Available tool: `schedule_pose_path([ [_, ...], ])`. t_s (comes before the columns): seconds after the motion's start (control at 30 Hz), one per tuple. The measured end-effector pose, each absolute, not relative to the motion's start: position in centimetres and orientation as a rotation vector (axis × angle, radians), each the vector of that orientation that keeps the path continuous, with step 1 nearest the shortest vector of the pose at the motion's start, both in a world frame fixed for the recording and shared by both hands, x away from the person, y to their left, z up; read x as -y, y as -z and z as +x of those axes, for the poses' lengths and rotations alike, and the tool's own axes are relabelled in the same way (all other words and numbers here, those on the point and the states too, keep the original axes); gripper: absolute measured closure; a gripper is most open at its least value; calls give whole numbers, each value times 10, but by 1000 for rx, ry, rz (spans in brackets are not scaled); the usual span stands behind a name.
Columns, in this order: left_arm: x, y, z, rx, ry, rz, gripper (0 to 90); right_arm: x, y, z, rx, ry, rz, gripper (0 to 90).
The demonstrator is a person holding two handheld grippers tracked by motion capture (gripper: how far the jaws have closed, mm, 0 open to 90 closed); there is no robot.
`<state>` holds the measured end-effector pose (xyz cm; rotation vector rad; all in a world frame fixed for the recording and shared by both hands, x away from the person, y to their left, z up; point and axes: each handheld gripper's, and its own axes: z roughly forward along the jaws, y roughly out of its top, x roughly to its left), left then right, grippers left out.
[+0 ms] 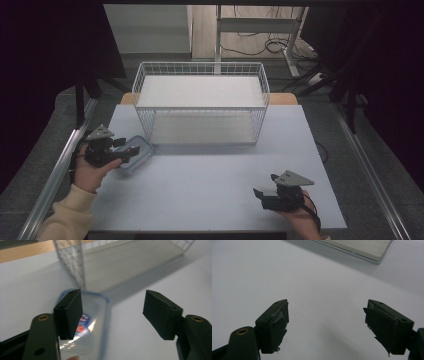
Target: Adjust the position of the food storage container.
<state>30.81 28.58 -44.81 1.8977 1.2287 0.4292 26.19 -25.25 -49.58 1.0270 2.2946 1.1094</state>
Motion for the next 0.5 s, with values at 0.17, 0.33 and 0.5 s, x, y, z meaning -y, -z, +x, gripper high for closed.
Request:
schedule_pose_path([
  [0.17,-305,453,328,-1303,-419,1910,484,253,497,263,-2300,-1103,1035,190],
  [0.33,-318,458,341,-1344,-367,1901,587,254,497,264,-2304,-1125,1050,190],
  [0.5,-325,461,357,-1386,-350,1949,829,254,498,264,-2300,-1117,1049,190],
])
